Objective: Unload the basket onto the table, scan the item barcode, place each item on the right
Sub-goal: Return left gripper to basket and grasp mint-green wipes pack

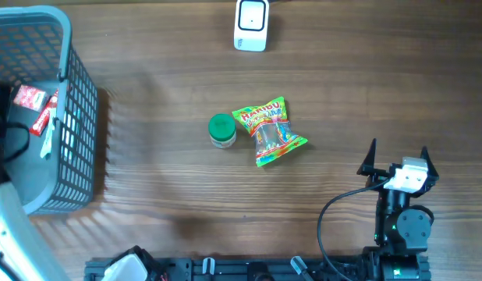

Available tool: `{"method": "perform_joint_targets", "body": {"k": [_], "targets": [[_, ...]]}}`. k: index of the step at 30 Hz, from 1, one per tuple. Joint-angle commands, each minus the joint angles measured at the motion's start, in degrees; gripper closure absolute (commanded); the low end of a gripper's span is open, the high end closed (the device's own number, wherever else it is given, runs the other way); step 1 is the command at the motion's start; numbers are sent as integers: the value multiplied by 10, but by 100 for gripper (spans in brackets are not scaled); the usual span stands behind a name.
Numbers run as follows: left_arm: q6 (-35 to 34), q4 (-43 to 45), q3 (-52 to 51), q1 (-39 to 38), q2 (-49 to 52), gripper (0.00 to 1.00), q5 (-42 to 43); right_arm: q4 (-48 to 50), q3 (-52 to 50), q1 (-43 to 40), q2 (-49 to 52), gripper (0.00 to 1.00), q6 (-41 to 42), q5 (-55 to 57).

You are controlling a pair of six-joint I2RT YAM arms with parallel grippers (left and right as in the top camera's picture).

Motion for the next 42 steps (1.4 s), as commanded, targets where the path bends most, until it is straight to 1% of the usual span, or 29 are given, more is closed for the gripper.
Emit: {"method": "perform_joint_targets", "body": {"k": [1,2,5,6,7,11,12,13,14,15,17,18,19,23,27,31,36,42], "targets": [[0,-21,-7,4,30,12,-106,2,-1,3,2,0,-4,-7],[1,-24,-11,10,41,0,-120,2,-1,3,2,0,-4,-7],[14,-25,-16,36,86,0,-115,2,-1,3,2,0,-4,-7],[31,-22,-16,42,100,0,-106,2,-1,3,2,0,-4,-7],[74,-17,-16,46,117,0,-94,2,-1,3,2,0,-4,-7],[258,-3,-16,43,163,0,-92,2,-1,3,2,0,-4,-7],[290,6,-16,43,172,1,-92,2,-1,3,2,0,-4,-7],[307,12,-16,43,180,5,-92,2,-1,3,2,0,-4,-7],[308,15,-16,43,187,5,-87,2,-1,3,2,1,-4,-7],[347,22,-16,43,198,1,-53,2,-1,3,2,2,-4,-7],[467,19,-17,42,217,0,35,2,-1,3,2,0,-4,-7],[511,14,-17,42,228,0,69,2,-1,3,2,0,-4,-7],[530,8,-17,42,239,0,83,2,-1,3,2,0,-4,-7],[532,26,-48,43,291,0,67,2,-1,3,2,0,-4,-7],[537,68,-92,43,340,0,41,2,-1,3,2,0,-4,-7],[592,87,-122,43,372,0,41,2,-1,3,2,0,-4,-7],[591,118,-162,43,395,0,3,2,-1,3,2,0,-3,-7],[589,132,-176,43,428,0,3,2,-1,3,2,0,-4,-7]]}}
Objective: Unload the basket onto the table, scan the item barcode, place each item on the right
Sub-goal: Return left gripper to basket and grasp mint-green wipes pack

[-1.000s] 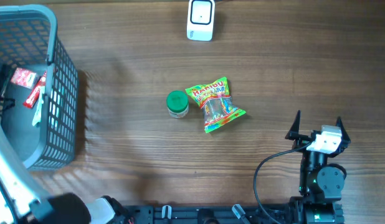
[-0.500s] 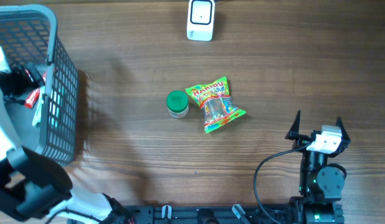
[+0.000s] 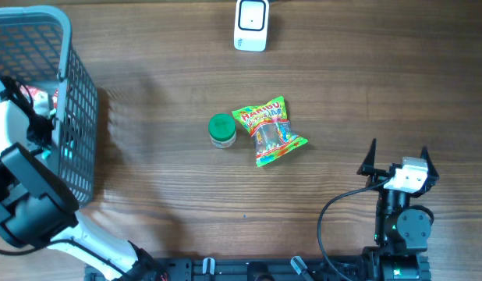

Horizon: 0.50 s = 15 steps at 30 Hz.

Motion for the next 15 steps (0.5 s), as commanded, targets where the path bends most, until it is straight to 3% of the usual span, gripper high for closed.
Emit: {"method": "perform_joint_targets", "body": {"k": [1,3,4,5,6,11,15], "targets": [[11,3,-5,0,27,0,-1,2,-1,3,2,0,-4,-7],[11,3,-5,0,33,18,11,2,-1,3,2,0,-4,-7],[11,2,-5,0,34,50,11,2,-1,3,2,0,-4,-7],[11,1,-5,0,34,65,11,2,-1,3,2,0,-4,-7],[11,1,-5,0,32,71,11,2,-1,3,2,0,-3,-7],[-2,-3,7,0,12,78,-4,2,-1,3,2,0,-4,-7],[-63,-32,68,0,-30,92,-61,2,-1,3,2,0,-4,-7]]}}
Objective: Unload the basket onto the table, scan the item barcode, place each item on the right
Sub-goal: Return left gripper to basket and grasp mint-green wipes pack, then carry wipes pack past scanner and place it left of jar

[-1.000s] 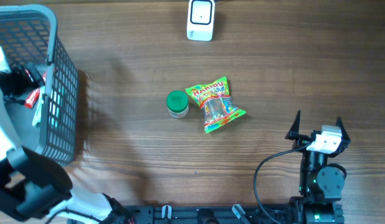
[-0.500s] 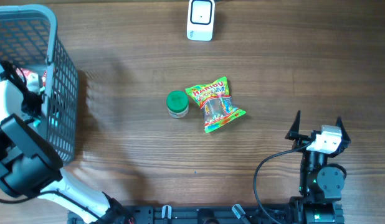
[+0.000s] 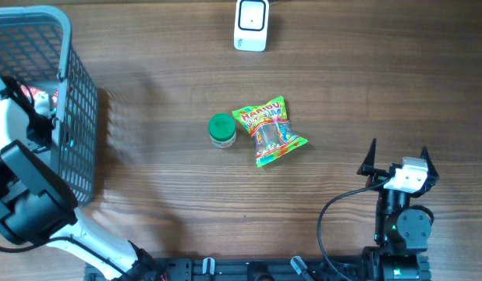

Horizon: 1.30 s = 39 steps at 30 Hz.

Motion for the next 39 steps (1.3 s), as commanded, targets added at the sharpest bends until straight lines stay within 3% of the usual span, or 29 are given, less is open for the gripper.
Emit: {"method": "perform_joint_targets", "body": {"k": [1,7,14,17,23,26,29,34,39], "targets": [[-58,-28,74,1,-52,93,-61,2,-1,3,2,1,-4,-7],[-153,-88,213,0,-135,96,-55,2,-1,3,2,0,-4,-7],[-246,-132,292,-46,-293,96,205,2,-1,3,2,0,-4,-7],[-275,-140,292,-112,-342,96,256,2,-1,3,2,0,-4,-7],[-277,-202,286,-363,-340,96,221,2,-1,3,2,0,-4,-7],[-294,-221,267,-473,-305,96,92,2,-1,3,2,0,-4,-7],[-400,-245,238,-524,-259,96,-64,2,-1,3,2,0,-4,-7],[-513,-218,137,-530,-195,96,-44,2,-1,3,2,0,-4,-7],[-555,-98,-12,-541,-162,96,55,2,-1,3,2,0,-4,-7]]}}
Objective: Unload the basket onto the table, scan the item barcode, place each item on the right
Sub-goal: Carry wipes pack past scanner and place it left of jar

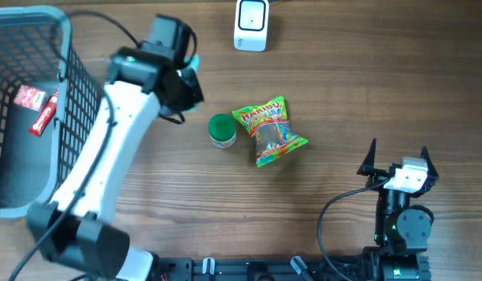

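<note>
My left arm reaches across the table, and its gripper [190, 74] hangs left of the white barcode scanner [251, 25] at the far edge. A small teal item [193, 61] sticks out at its fingers, and the gripper looks shut on it; most of the item is hidden. My right gripper [398, 148] rests open and empty at the near right.
A grey mesh basket [73, 86] stands at the left with red packets [26, 97] inside. A green-lidded jar [221, 129] and a Haribo candy bag [271, 131] lie mid-table, just right of and below the left gripper.
My left arm has come out of the basket and now stretches over the table towards the scanner, with a teal item at its fingers. The right arm has not moved.
First the left arm was barely in view at the left edge, with a white and teal item lying in the basket. Then the gripper was down inside the basket and stayed there. Now it is out near the scanner, and that item is gone from the basket.
</note>
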Available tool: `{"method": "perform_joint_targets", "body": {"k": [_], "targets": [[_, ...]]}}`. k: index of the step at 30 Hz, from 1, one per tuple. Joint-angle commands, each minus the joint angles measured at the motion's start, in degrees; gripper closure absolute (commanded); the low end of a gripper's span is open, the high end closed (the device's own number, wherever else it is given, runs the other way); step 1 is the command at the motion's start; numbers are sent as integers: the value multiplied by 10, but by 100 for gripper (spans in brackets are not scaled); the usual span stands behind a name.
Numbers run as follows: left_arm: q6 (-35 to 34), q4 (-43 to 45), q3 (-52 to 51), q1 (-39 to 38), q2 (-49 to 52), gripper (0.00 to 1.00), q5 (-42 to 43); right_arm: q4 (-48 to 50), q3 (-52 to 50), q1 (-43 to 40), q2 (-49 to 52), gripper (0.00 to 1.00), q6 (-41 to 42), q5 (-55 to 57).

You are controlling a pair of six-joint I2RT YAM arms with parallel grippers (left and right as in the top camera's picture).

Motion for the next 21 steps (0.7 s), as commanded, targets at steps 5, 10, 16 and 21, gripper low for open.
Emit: {"method": "perform_joint_targets", "body": {"k": [5,10,16,21], "targets": [[-150,185,-212,-25,27,96,50,2,-1,3,1,0,-4,-7],[-174,215,-266,-23,27,96,4,2,-1,3,1,0,-4,-7],[-174,210,-265,-23,15,96,26,2,-1,3,1,0,-4,-7],[-137,211,-240,-23,-63,96,21,2,-1,3,1,0,-4,-7]]}}
